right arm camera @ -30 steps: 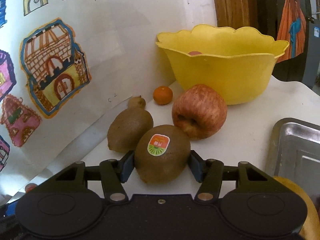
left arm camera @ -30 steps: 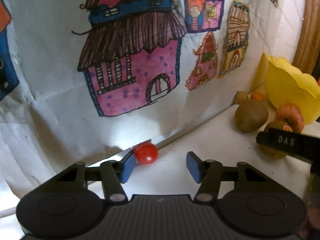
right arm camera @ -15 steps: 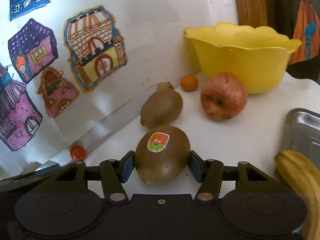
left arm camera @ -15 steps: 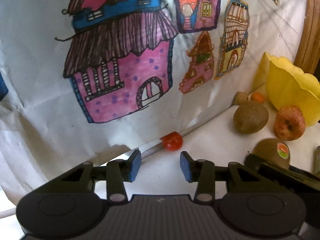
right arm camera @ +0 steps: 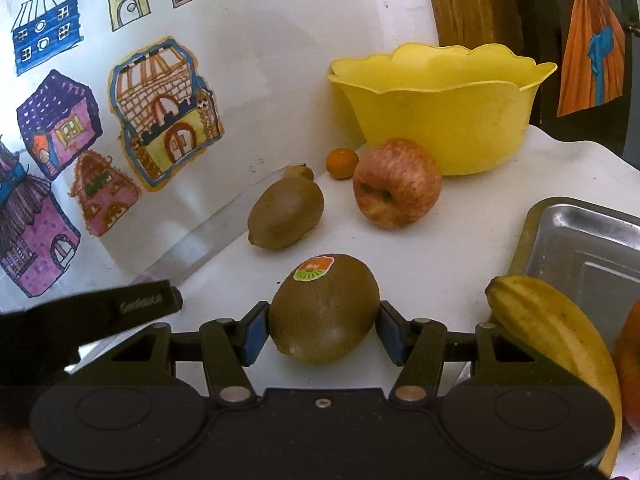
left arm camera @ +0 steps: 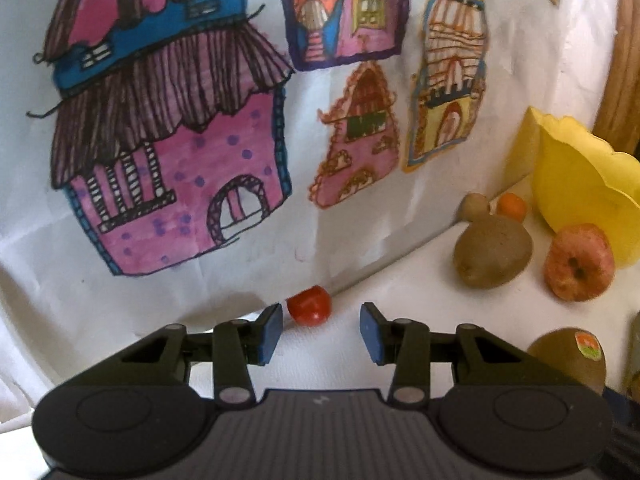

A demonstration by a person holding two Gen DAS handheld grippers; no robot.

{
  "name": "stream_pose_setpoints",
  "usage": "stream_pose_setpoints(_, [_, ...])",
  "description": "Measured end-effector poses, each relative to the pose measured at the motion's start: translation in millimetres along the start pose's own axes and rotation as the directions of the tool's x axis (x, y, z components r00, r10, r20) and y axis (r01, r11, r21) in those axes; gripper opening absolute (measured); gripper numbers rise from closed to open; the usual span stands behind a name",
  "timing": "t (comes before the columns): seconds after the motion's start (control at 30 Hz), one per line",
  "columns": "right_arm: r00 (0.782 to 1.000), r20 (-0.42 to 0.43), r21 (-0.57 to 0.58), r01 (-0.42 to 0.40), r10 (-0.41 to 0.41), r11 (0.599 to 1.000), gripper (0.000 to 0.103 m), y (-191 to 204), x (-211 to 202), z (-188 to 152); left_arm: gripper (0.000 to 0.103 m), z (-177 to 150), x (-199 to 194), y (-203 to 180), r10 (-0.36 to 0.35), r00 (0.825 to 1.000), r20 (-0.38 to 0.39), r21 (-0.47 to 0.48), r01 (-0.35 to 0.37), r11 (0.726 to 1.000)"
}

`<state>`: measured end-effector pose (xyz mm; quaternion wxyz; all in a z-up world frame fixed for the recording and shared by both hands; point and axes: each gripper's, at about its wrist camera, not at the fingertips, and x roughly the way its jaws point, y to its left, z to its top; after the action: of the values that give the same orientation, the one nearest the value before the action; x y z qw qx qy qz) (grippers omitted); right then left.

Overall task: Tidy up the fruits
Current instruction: 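Close the right tool on the kiwi while the left tool closes on the cherry tomato, then carry the cherry tomato and kiwi over the metal tray with both tools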

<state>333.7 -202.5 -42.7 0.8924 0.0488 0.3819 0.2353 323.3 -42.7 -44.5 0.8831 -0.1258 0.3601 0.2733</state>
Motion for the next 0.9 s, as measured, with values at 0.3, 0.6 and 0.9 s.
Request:
stream_pose_setpoints(0.3, [1.000,0.003,0.002,-0.009,0.009,1.000,0.059,-0.1,1.4,-1.1,0.040,3.2,11.5,-18.1,0.040,0.999,-0.007,-0.005,-0.040,0.999])
stream_pose_setpoints(0.6, [0.999,-0.004,-0.022,-0.045,0.045,0.999,0.059,9.6,2.9,-5.6,0.025,2.0,2.0,-0.7,0.037,0.999,-0.008,-0.018,-0.037,0.999])
stream_pose_setpoints(0.9, [0.998,-0.019,-0.037,-0.059,0.059,0.998,0.059,19.0,-9.0,-19.7,0.025,-17.3,-24.6,20.0,-0.122,0.992,-0.018,0.085,0.123,0.989])
